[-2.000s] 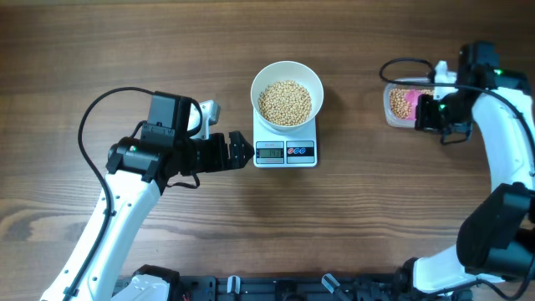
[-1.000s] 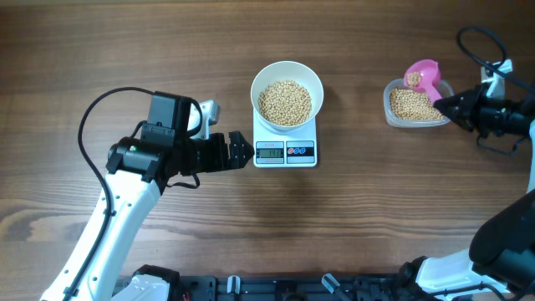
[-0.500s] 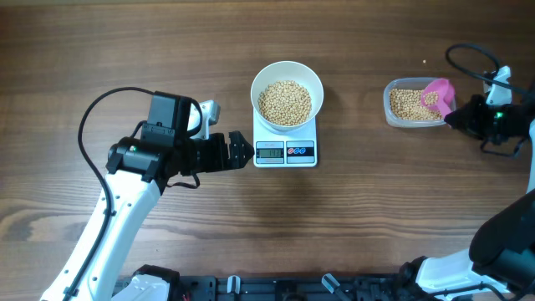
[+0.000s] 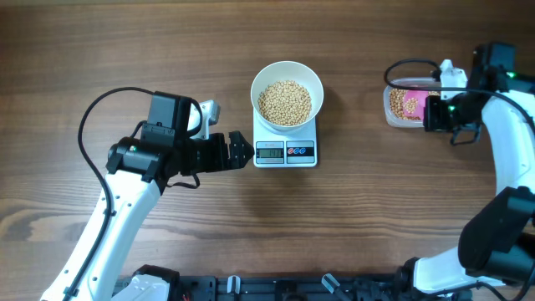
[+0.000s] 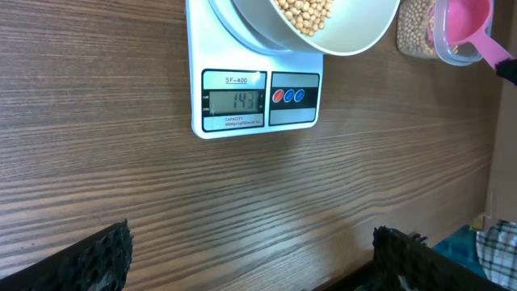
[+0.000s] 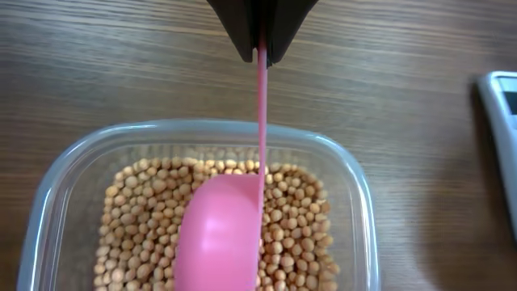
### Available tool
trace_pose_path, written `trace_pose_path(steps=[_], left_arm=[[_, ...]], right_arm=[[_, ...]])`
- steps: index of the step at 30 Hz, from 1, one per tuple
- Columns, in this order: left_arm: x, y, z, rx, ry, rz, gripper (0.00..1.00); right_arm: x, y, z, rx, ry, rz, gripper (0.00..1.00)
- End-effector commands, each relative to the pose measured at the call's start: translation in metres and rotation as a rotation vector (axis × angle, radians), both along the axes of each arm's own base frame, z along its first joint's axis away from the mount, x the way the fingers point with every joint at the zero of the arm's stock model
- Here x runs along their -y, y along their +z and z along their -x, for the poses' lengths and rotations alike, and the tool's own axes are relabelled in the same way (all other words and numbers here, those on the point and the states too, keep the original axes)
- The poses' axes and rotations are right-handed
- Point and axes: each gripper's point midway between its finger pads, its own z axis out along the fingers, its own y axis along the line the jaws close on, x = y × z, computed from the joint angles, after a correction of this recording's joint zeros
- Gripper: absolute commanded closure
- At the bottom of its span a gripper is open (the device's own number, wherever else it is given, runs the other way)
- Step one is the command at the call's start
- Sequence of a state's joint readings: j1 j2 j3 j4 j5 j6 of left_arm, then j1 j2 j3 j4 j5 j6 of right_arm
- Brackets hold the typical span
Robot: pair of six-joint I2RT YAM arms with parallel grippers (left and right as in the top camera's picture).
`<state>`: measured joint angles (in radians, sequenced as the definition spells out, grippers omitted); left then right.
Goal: Scoop item into bowl and weigh 150g on scale
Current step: 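Dip the pink scoop into the tub and scoop a few soybeans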
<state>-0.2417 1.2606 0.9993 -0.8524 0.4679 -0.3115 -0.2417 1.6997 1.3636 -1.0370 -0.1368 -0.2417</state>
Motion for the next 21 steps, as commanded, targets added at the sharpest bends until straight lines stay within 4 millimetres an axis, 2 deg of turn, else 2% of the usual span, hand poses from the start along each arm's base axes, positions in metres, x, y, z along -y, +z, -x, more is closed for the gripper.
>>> trace_pose_path(steps=[1,4,7,11,17,21], left_arm=[[-0.002,-0.002,-0.002,0.01,-0.007,-0.014,0.0],[-0.002,-0.002,-0.002,0.01,-0.008,-0.014,0.0],[-0.002,-0.002,-0.002,0.01,-0.007,-0.014,0.0],[-0.002,-0.002,-0.002,0.01,-0.007,-0.014,0.0],[-0.002,-0.002,-0.002,0.01,-0.008,-0.014,0.0],[-0.002,-0.002,-0.002,0.01,-0.008,-0.014,0.0]], right_arm=[[0.002,-0.001,0.005,-0.013,0.037,0.101,0.96],[-0.012,-0.001,0.003,-0.007,0.069,0.074,0.96],[-0.033,0.001,0.002,0.005,0.099,-0.022,0.96],[-0.049,0.004,0.002,0.016,0.117,-0.116,0.96],[-0.048,0.003,0.006,-0.005,0.069,-0.13,0.96],[-0.039,0.003,0.006,-0.011,0.005,-0.139,0.96]])
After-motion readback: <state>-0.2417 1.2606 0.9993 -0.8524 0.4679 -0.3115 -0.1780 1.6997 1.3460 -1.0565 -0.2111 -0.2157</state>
